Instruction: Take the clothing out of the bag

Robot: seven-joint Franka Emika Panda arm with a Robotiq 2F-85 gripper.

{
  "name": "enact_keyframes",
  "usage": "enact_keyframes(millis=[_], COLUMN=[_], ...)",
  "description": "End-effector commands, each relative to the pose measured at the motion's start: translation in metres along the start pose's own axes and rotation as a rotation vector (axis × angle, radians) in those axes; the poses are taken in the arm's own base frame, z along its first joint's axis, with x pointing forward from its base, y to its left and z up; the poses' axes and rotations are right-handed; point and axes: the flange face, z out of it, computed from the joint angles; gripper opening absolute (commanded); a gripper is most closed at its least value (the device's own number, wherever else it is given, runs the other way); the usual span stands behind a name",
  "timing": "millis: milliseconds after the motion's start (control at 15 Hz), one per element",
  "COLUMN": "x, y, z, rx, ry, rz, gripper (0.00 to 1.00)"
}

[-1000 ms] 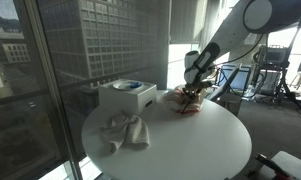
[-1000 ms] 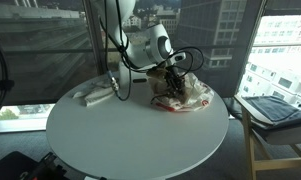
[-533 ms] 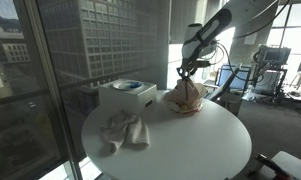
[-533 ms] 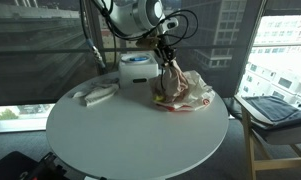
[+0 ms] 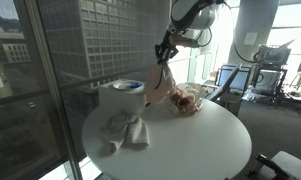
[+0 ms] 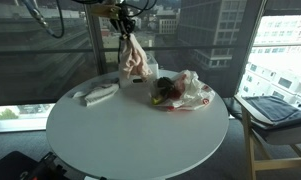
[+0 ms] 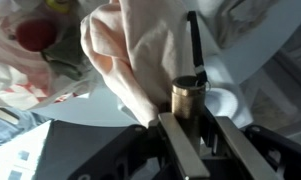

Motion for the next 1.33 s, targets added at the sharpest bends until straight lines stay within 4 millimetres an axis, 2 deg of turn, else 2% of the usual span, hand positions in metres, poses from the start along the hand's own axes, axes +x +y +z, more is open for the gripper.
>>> enact_keyframes(millis=[0, 133, 333, 667, 867, 1067, 1133, 1200, 1267], x=[-0.041, -0.075, -0.128, -0.206, -0.233, -0.246, -0.245, -0.244, -0.241], y=[-0.051, -0.064, -0.070, -0.054, -0.042, -0.035, -0.035, -0.035, -0.033], z=[-0.020, -0.004, 0.025, 0.079, 0.101, 0.118, 0.122, 0.125, 0.125], rx=[0.130, 0.176, 0.229, 0.208, 0.191, 0.167, 0.156, 0.146, 0.130], ry=[-0.072, -0.184, -0.325, -0.394, -0.403, -0.384, -0.378, -0.384, -0.390], rz=[-0.138, -0.200, -0.306, -0.412, -0.459, -0.520, -0.529, -0.544, -0.575], gripper=[0.16, 0.17, 0.17, 0.17, 0.17, 0.17, 0.55, 0.56, 0.62])
